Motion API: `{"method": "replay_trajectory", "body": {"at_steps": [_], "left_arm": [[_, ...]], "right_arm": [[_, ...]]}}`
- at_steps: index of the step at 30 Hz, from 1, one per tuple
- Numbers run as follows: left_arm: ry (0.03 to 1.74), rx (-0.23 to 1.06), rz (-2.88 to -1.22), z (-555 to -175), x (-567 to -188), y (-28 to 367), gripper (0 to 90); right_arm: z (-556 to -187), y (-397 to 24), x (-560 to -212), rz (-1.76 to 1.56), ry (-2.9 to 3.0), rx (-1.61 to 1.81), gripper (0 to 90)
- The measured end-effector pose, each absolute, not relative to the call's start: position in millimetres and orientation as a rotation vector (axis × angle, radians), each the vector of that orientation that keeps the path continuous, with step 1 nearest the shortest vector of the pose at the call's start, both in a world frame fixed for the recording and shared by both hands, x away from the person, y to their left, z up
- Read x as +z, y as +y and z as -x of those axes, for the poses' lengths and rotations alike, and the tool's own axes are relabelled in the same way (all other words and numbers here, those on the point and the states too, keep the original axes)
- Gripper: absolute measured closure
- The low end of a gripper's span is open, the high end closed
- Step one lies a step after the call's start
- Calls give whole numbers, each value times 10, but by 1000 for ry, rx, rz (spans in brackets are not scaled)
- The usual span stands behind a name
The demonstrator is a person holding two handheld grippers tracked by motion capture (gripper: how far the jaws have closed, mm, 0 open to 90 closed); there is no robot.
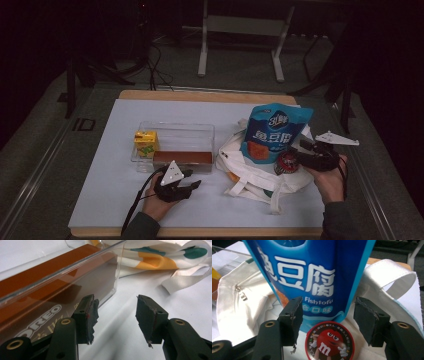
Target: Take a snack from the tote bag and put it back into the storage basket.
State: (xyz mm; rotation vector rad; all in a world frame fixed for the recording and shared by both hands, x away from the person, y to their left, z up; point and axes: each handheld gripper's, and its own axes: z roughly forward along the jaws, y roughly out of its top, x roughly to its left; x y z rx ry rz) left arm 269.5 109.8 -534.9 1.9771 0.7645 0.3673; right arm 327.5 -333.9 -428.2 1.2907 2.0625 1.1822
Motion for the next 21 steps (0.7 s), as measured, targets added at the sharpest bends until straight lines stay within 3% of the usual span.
{"method": "replay_trajectory", "body": {"at_steps": [21], "left_arm": [[736,400,-2009,-2665,-5376,1042,490]], "right_arm": [[-3617,-3329,-4247,-1341,2095,1343,338]]}}
